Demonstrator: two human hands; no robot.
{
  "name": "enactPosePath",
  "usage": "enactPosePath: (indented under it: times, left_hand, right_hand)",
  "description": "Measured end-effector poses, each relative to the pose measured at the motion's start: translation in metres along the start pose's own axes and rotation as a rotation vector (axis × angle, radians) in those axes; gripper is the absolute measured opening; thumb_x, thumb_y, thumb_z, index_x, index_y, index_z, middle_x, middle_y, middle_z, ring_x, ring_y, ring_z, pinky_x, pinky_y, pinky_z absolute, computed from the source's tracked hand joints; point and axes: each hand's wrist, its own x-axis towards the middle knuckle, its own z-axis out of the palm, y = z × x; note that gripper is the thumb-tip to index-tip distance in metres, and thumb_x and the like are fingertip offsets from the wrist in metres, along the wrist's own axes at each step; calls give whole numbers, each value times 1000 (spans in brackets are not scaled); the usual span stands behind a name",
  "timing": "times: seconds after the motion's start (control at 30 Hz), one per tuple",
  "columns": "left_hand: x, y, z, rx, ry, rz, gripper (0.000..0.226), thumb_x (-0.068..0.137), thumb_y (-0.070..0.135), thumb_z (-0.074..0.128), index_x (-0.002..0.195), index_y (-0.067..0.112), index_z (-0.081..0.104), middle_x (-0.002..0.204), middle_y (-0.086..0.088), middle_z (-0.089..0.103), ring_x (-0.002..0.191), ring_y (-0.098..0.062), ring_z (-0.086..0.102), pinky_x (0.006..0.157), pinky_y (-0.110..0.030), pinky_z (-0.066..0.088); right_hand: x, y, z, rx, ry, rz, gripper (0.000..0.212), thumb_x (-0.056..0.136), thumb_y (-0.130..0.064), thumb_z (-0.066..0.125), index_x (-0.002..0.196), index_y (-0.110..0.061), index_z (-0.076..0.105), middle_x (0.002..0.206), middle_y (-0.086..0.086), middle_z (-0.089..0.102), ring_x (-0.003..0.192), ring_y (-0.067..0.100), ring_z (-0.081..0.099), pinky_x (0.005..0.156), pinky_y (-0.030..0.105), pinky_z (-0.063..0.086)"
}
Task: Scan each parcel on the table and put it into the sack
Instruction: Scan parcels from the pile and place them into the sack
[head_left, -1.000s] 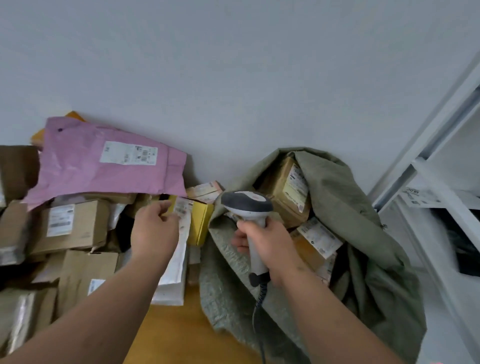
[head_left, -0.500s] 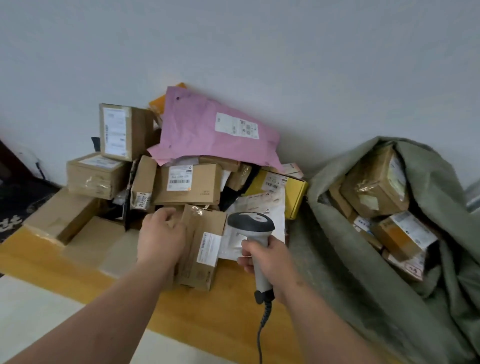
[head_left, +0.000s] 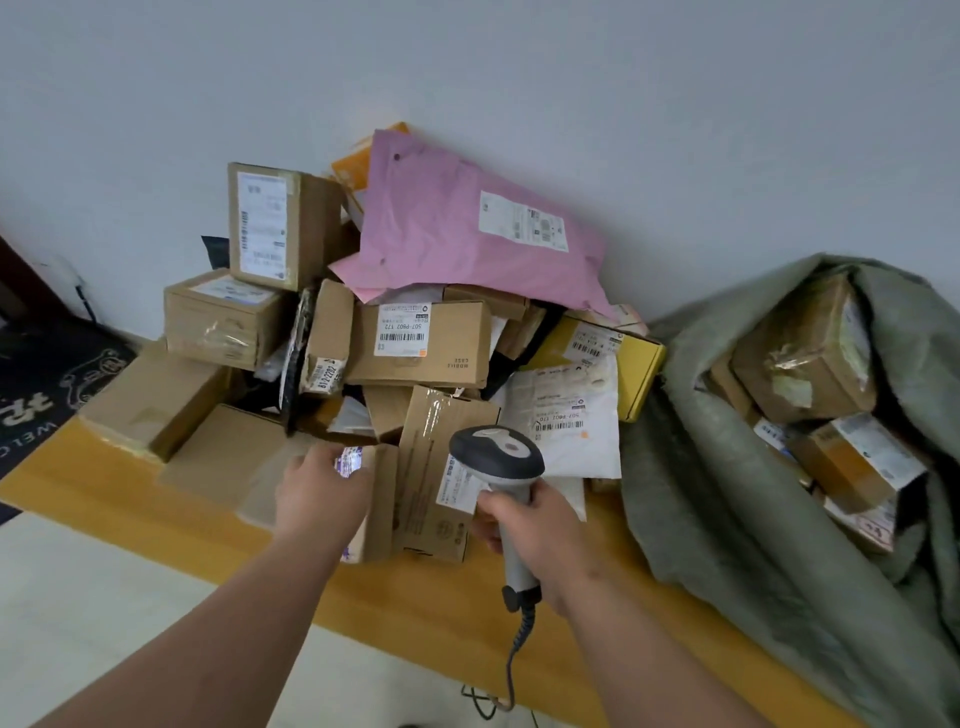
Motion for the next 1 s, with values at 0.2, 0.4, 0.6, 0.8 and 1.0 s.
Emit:
enactPosePath:
  times: [0.2,0.4,0.6,0.8,1.0]
  left_hand:
    - [-1,-23,4,31,-158,-181,65,89,32,65,145,14,38,135,-18,44,119,-39,47,100,-54,46]
    - [4,-27,8,-21,-192,-230,68,87,32,70,145,12,40,136,-19,44,115,-34,47,88,-42,47]
    - [4,-25,8,-217,-349,-255,38,98,32,53,135,25,57,135,-7,56,122,-29,51,100,-40,41]
    - [-8,-22,17,-180,-418,-216,42,103,14,39,137,32,56,147,-5,46,135,-28,39,102,-37,35]
    - [-19,-15,11,-322,-441,-176,29,97,9,56,115,32,62,127,2,52,98,-17,54,81,-33,47]
  right_hand:
    - [6,9,23,-77,-95,0,17,85,-26,67,98,-15,66,84,5,64,79,17,59,73,34,49]
    - [11,12,51,-93,-161,36,12,87,-31,66,98,-27,64,102,7,68,95,23,62,76,32,47]
    - [16,23,68,6,-144,104,27,84,-36,70,110,-34,63,110,-5,66,104,19,60,91,39,51]
    - [14,30,71,63,-132,103,53,60,-56,72,110,-38,64,109,-5,69,105,22,63,97,47,53]
    - [6,36,52,220,-112,113,34,78,-35,75,112,-31,68,108,1,71,102,24,63,87,39,51]
